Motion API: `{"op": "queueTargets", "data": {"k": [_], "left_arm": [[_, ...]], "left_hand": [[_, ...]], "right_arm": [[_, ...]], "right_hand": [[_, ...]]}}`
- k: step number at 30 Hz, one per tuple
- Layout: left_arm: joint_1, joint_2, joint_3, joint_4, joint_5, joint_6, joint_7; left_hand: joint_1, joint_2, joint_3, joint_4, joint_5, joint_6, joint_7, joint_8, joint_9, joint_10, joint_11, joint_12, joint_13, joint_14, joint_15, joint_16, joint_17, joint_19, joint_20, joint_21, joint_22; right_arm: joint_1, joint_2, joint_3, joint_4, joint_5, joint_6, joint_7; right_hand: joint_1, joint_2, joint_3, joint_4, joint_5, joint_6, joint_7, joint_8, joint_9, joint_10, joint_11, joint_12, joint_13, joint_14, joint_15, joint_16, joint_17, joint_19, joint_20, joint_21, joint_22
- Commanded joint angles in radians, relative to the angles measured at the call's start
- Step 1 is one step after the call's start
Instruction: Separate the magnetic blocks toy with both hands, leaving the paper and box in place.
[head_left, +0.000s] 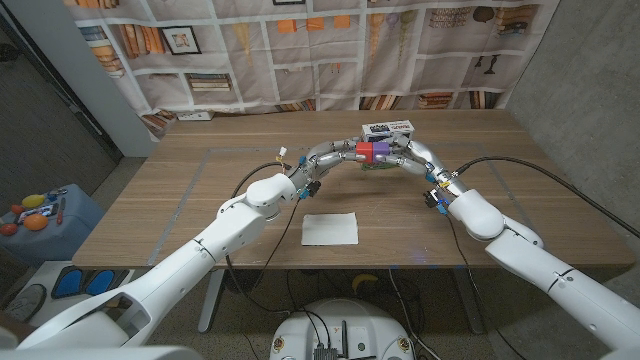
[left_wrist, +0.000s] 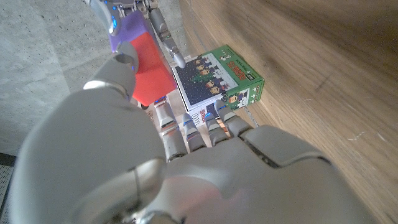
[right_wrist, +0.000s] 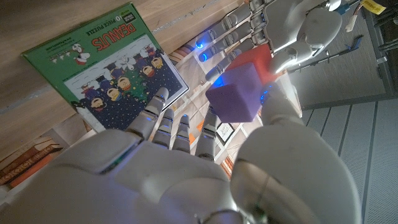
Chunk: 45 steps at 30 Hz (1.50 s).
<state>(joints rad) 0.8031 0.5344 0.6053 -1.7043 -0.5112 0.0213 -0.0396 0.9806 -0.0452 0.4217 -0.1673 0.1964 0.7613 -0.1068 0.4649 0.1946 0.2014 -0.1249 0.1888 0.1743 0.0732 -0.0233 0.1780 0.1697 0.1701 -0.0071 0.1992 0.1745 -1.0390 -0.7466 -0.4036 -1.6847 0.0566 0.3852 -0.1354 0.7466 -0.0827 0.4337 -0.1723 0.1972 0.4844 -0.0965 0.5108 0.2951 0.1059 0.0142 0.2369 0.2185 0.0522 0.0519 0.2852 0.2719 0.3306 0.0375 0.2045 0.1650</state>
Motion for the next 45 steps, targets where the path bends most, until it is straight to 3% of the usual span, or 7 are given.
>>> {"op": "queueTargets", "data": {"k": [1, 13, 23, 39, 45], "left_arm": [[-0.007, -0.007, 0.005, 0.009, -0.001, 0.002, -0.004], [-0.005, -0.012, 0.007, 0.01, -0.004, 0.005, 0.001], [-0.004, -0.014, 0.008, 0.01, -0.004, 0.006, 0.005], [-0.002, -0.019, 0.007, 0.014, -0.009, 0.005, 0.008], [-0.001, -0.015, 0.005, 0.011, -0.012, 0.011, 0.008]], "left_hand": [[-0.008, 0.026, -0.002, 0.0, 0.005, 0.273, 0.01, 0.034, 0.02, 0.001, -0.004, 0.004, 0.003, -0.002, 0.005, 0.004, 0.004, -0.002, 0.002, -0.004, 0.002], [-0.006, 0.027, -0.006, 0.0, 0.005, 0.274, 0.01, 0.034, 0.02, 0.002, -0.004, 0.004, 0.003, -0.003, 0.004, 0.004, 0.004, -0.002, 0.002, -0.003, 0.002], [-0.005, 0.028, -0.008, 0.0, 0.005, 0.276, 0.012, 0.035, 0.021, 0.001, -0.004, 0.004, 0.003, -0.002, 0.004, 0.004, 0.004, -0.002, 0.001, -0.003, 0.002], [-0.003, 0.03, -0.012, 0.0, 0.006, 0.278, 0.011, 0.035, 0.022, 0.001, -0.004, 0.004, 0.003, -0.003, 0.005, 0.004, 0.004, -0.001, 0.001, -0.003, 0.002], [-0.002, 0.03, -0.014, -0.001, 0.006, 0.28, 0.011, 0.036, 0.022, 0.002, -0.004, 0.004, 0.003, -0.002, 0.004, 0.004, 0.004, -0.001, 0.001, -0.003, 0.002]], "right_arm": [[0.0, 0.012, 0.004, 0.011, -0.006, 0.003, -0.027], [-0.01, 0.016, 0.012, 0.011, 0.009, 0.011, -0.034], [-0.01, 0.019, 0.012, 0.011, 0.017, 0.01, -0.032], [-0.005, 0.035, 0.009, 0.025, 0.049, 0.021, -0.021], [-0.005, 0.037, 0.009, 0.027, 0.057, 0.023, -0.018]], "right_hand": [[0.018, -0.001, 0.0, 0.001, 0.004, 0.022, -0.001, 0.016, 0.009, 0.017, -0.002, 0.006, 0.003, 0.015, -0.003, 0.009, 0.006, 0.014, -0.004, 0.006, 0.006], [0.048, 0.01, -0.002, 0.002, 0.003, 0.085, 0.003, 0.071, 0.036, 0.046, -0.012, 0.009, 0.005, 0.039, -0.014, 0.021, 0.012, 0.035, -0.011, 0.005, 0.007], [0.085, 0.024, -0.007, 0.004, 0.001, 0.193, 0.006, 0.154, 0.069, 0.071, -0.018, 0.008, 0.006, 0.05, -0.02, 0.029, 0.022, 0.048, -0.015, 0.001, 0.007], [0.121, 0.042, -0.01, 0.004, 0.0, 0.263, -0.007, 0.216, 0.096, 0.1, -0.036, 0.009, 0.007, 0.064, -0.047, 0.039, 0.032, 0.066, -0.033, 0.0, 0.007], [0.131, 0.048, -0.011, 0.005, -0.001, 0.279, -0.015, 0.227, 0.095, 0.11, -0.04, 0.011, 0.008, 0.069, -0.06, 0.042, 0.034, 0.069, -0.038, 0.0, 0.007]]}}
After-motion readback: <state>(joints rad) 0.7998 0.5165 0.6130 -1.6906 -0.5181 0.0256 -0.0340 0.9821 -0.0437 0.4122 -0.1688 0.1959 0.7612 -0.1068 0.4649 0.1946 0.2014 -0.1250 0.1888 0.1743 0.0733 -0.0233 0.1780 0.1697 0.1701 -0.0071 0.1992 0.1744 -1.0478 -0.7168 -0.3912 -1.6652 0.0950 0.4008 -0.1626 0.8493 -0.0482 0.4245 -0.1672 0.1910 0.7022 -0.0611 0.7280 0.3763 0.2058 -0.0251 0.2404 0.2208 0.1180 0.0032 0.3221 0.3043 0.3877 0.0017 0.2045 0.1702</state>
